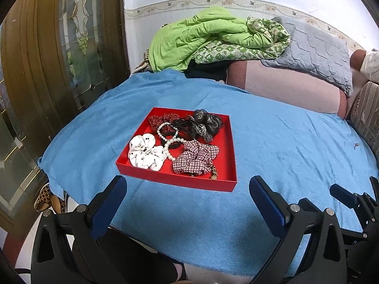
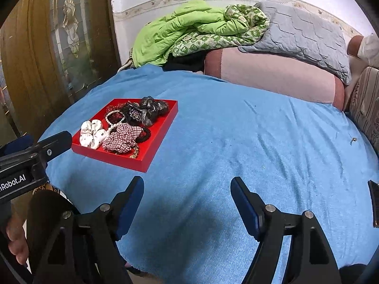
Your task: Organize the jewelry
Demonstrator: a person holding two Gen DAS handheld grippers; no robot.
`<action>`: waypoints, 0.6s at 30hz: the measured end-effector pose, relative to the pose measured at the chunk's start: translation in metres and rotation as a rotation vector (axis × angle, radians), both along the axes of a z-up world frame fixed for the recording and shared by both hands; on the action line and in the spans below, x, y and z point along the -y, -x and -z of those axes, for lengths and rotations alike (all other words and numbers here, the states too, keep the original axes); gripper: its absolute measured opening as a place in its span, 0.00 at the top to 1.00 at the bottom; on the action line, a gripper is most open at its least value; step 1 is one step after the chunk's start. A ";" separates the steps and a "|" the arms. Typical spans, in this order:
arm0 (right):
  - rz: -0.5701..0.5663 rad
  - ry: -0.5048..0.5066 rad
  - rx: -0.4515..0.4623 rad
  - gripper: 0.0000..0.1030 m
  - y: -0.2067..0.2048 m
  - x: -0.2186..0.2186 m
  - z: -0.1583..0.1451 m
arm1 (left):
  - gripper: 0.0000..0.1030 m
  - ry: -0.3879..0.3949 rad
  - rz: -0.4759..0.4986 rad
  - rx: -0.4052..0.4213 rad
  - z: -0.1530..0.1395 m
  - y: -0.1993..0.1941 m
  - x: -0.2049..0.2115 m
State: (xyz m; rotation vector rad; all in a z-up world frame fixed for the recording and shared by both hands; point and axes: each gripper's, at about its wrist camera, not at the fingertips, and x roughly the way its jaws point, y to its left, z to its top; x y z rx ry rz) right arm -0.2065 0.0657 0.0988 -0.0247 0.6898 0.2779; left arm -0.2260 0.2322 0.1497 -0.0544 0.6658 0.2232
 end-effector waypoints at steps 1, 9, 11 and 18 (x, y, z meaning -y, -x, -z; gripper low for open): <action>0.000 0.003 0.002 0.22 0.001 -0.001 0.000 | 0.00 -0.001 0.001 0.000 0.000 0.000 0.000; -0.010 0.029 0.023 0.21 0.007 -0.007 -0.002 | 0.00 -0.012 0.012 0.002 -0.001 0.004 0.003; -0.012 0.035 0.029 0.21 0.008 -0.008 -0.002 | 0.00 -0.013 0.013 0.004 -0.001 0.005 0.003; -0.012 0.042 0.037 0.20 0.011 -0.011 -0.002 | 0.00 -0.011 0.007 -0.001 -0.001 0.006 0.002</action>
